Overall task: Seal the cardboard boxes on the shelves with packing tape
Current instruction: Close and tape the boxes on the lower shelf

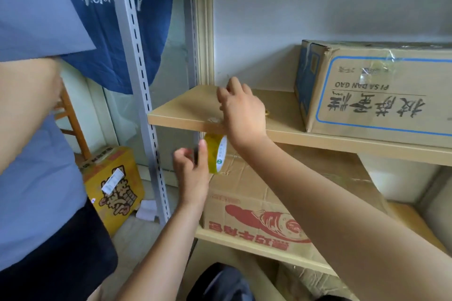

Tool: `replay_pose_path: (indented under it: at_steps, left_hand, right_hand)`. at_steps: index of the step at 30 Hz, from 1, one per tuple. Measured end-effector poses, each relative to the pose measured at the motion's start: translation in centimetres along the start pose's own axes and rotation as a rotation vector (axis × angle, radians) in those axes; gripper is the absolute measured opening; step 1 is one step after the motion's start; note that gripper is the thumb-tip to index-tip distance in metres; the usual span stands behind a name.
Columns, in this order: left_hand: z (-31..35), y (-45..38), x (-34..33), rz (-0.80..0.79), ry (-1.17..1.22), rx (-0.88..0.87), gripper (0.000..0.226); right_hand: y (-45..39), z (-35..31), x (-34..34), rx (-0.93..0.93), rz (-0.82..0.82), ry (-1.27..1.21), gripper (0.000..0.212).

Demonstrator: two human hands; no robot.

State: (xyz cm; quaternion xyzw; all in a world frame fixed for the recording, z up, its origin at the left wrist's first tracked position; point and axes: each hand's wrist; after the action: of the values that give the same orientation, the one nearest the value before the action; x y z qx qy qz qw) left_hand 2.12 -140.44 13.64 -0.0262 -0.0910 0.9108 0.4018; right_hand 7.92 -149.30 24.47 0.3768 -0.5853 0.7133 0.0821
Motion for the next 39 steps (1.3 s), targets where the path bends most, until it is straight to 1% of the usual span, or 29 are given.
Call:
replay_pose_path:
  at_steps: [2, 3, 4, 5, 6, 7, 8, 9, 11, 12, 13, 14, 16, 17, 18, 20, 21, 24, 27, 29, 31, 32, 34, 35, 36, 37, 39]
  left_hand:
    - [-2.6, 2.8, -0.5, 0.166, 0.038, -0.057, 0.035]
    - [-4.1, 4.4, -1.0, 0.182, 0.0, -0.12, 0.031]
    - [-5.4, 5.9, -1.5, 0.132, -0.076, -0.196, 0.025]
    - [-6.7, 7.2, -2.2, 0.043, -0.168, -0.274, 0.019]
    - [-7.8, 8.0, -2.8, -0.04, -0.248, -0.352, 0.015]
    - [-8.8, 8.2, -3.5, -0.087, -0.302, -0.416, 0.014]
    - [-9.3, 7.8, -4.2, -0.099, -0.323, -0.448, 0.015]
    - [-9.6, 7.2, -4.7, -0.096, -0.332, -0.435, 0.017]
    - [-9.8, 5.9, -5.5, -0.125, -0.382, -0.368, 0.019]
    - [-9.7, 5.7, -5.8, -0.17, -0.434, -0.386, 0.018]
    - [-9.6, 5.8, -6.1, -0.237, -0.495, -0.462, 0.017]
    - [-9.2, 6.1, -6.7, -0.317, -0.554, -0.582, 0.019]
    - [-8.2, 7.2, -8.7, -0.479, -0.673, -0.884, 0.022]
    - [-7.7, 7.6, -10.0, -0.575, -0.713, -0.985, 0.026]
    - [-7.2, 7.8, -11.3, -0.678, -0.742, -1.013, 0.033]
    - [-6.8, 7.9, -13.4, -0.84, -0.84, -0.969, 0.05]
    - [-7.0, 7.9, -14.0, -0.872, -0.919, -0.97, 0.054]
    - [-7.3, 7.7, -14.4, -0.884, -1.045, -0.993, 0.057]
    - [-6.8, 7.5, -14.1, -0.958, -1.088, -0.997, 0.068]
    - [-6.7, 7.3, -14.0, -1.001, -1.132, -1.016, 0.073]
    - [-6.4, 7.0, -13.9, -1.056, -1.136, -1.003, 0.073]
    - [-6.3, 6.8, -13.7, -1.099, -1.109, -0.967, 0.071]
    - [-5.6, 6.2, -13.2, -1.174, -0.983, -0.814, 0.065]
    - [-5.3, 5.6, -12.8, -1.181, -0.916, -0.724, 0.06]
    - [-5.3, 4.9, -12.2, -1.154, -0.883, -0.659, 0.056]
    - [-5.4, 4.1, -11.7, -1.095, -0.896, -0.634, 0.054]
    - [-5.7, 2.8, -10.6, -0.969, -1.028, -0.636, 0.057]
  right_hand:
    - [1.4, 1.1, 1.1, 0.013, 0.118, -0.029, 0.038]
    - [2.6, 2.0, 1.5, 0.045, 0.174, -0.066, 0.035]
    - [4.3, 3.1, 2.0, 0.108, 0.21, -0.095, 0.029]
    - [6.7, 4.4, 2.4, 0.19, 0.221, -0.107, 0.022]
    - [9.4, 6.1, 2.3, 0.262, 0.197, -0.097, 0.016]
    - [12.4, 8.2, 1.9, 0.291, 0.121, -0.072, 0.014]
    - [15.2, 10.6, 1.3, 0.267, -0.003, -0.041, 0.016]
    - [17.8, 13.1, 0.5, 0.203, -0.151, -0.002, 0.022]
    - [21.3, 17.6, -0.6, 0.05, -0.44, 0.041, 0.044]
    - [22.2, 19.2, -0.8, -0.005, -0.563, 0.013, 0.057]
    - [22.7, 20.3, -0.9, -0.027, -0.661, -0.037, 0.069]
    - [23.0, 21.0, -1.0, -0.019, -0.725, -0.082, 0.077]
    - [23.2, 21.7, -1.7, 0.018, -0.758, -0.121, 0.083]
    - [23.3, 21.7, -2.0, 0.032, -0.74, -0.119, 0.084]
    - [23.5, 21.7, -2.3, 0.041, -0.71, -0.104, 0.085]
    - [24.1, 21.6, -2.8, 0.049, -0.674, -0.06, 0.087]
    - [24.3, 21.5, -3.0, 0.056, -0.671, -0.038, 0.089]
    - [24.5, 21.4, -3.3, 0.088, -0.638, -0.012, 0.096]
    - [24.5, 21.5, -3.3, 0.072, -0.674, -0.039, 0.107]
    - [24.8, 21.3, -3.5, 0.059, -0.651, -0.015, 0.109]
    - [25.0, 20.9, -3.8, 0.054, -0.612, 0.035, 0.107]
    - [25.1, 20.7, -3.8, 0.058, -0.602, 0.053, 0.106]
    - [25.4, 20.7, -3.7, 0.086, -0.586, 0.069, 0.103]
    - [25.7, 20.8, -3.2, 0.101, -0.582, 0.077, 0.099]
    - [26.2, 21.0, -2.5, 0.105, -0.578, 0.081, 0.094]
    - [26.9, 21.2, -1.6, 0.108, -0.568, 0.085, 0.091]
    - [28.6, 21.4, 1.3, 0.116, -0.607, 0.08, 0.091]
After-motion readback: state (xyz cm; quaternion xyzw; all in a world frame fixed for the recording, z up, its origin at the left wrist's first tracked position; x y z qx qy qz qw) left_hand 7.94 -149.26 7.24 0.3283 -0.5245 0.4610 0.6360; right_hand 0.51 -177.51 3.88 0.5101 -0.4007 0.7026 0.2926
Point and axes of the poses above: each hand's wrist, its own y-axis away from the middle knuckle, its own x-axis out of the back of the hand, z = x × y, and after that the axes turned 2 degrees about z, right-handed
